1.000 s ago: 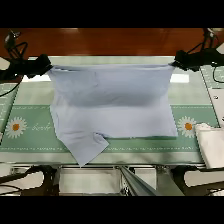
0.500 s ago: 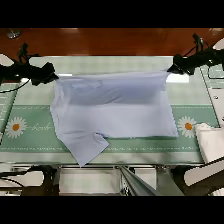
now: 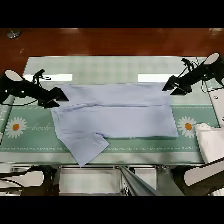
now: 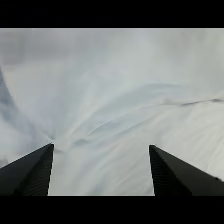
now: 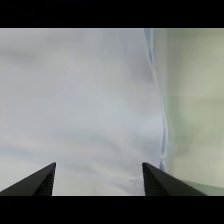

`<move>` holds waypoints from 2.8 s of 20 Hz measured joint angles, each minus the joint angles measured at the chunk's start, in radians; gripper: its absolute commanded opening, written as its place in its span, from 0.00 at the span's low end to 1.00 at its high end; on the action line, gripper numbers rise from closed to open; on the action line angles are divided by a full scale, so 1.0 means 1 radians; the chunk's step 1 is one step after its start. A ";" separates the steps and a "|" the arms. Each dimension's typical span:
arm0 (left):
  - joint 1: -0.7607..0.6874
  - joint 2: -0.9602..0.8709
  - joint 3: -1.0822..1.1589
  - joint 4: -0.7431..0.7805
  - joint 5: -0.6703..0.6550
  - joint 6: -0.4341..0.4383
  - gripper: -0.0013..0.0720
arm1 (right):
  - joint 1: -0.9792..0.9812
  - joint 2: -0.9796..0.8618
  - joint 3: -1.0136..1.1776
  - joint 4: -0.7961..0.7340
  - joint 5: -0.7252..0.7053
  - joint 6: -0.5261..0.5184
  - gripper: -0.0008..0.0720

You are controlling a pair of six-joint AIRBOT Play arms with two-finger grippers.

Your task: Fold the shirts.

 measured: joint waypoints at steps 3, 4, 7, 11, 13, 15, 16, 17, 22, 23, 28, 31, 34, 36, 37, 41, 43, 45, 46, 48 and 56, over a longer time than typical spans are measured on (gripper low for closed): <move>0.054 0.039 0.000 0.016 -0.071 0.004 0.98 | -0.033 0.055 -0.002 -0.023 0.014 -0.001 0.86; 0.079 0.066 -0.018 0.025 -0.091 0.004 0.98 | -0.054 0.087 -0.020 -0.040 0.019 -0.002 0.86; 0.180 0.177 -0.158 0.072 -0.108 0.006 0.98 | -0.126 0.219 -0.173 -0.040 -0.034 -0.005 0.86; 0.330 0.339 -0.435 0.029 -0.082 0.029 0.98 | -0.161 0.440 -0.522 0.141 -0.174 -0.084 0.86; 0.372 0.407 -0.546 -0.012 -0.051 0.043 0.98 | -0.149 0.524 -0.665 0.222 -0.225 -0.128 0.86; 0.381 0.456 -0.631 -0.041 -0.030 0.051 0.98 | -0.126 0.583 -0.764 0.275 -0.252 -0.160 0.86; 0.378 0.474 -0.668 -0.055 -0.021 0.052 0.98 | -0.115 0.602 -0.798 0.291 -0.262 -0.169 0.86; 0.373 0.486 -0.694 -0.071 -0.007 0.055 0.98 | -0.107 0.615 -0.820 0.306 -0.270 -0.177 0.86; 0.264 0.512 -0.758 -0.170 0.021 0.059 0.98 | -0.141 0.643 -0.858 0.383 -0.278 -0.192 0.86; 0.229 0.513 -0.767 -0.187 0.035 0.059 0.98 | -0.172 0.645 -0.851 0.392 -0.265 -0.193 0.86; 0.067 0.516 -0.823 -0.237 0.112 0.075 0.05 | -0.409 0.662 -0.830 0.300 -0.161 -0.175 0.86; 0.031 0.517 -0.832 -0.318 0.115 0.124 0.05 | -0.470 0.684 -0.876 0.121 -0.126 -0.082 0.86; 0.017 0.517 -0.835 -0.406 0.117 0.170 0.05 | -0.443 0.691 -0.945 0.024 -0.106 -0.023 0.86; 0.013 0.517 -0.836 -0.439 0.119 0.190 0.05 | -0.398 0.679 -0.973 -0.009 -0.101 -0.004 0.86; 0.012 0.517 -0.836 -0.453 0.118 0.198 0.05 | -0.378 0.669 -0.982 -0.016 -0.101 0.000 0.86; 0.010 0.517 -0.836 -0.475 0.119 0.212 0.05 | -0.314 0.624 -0.990 0.024 -0.121 -0.011 0.86; 0.010 0.517 -0.836 -0.482 0.119 0.216 0.05 | -0.296 0.611 -0.982 0.076 -0.161 -0.021 0.85; 0.010 0.517 -0.836 -0.484 0.122 0.222 0.05 | -0.287 0.604 -0.972 0.109 -0.197 -0.031 0.60; 0.010 0.517 -0.836 -0.488 0.130 0.225 0.05 | -0.284 0.602 -0.969 0.113 -0.220 -0.035 0.32; 0.010 0.517 -0.835 -0.492 0.146 0.229 0.05 | -0.281 0.599 -0.965 0.138 -0.224 -0.056 0.04; 0.103 0.509 -0.677 -0.496 0.148 0.240 0.05 | -0.277 0.594 -0.810 0.199 -0.191 -0.151 0.04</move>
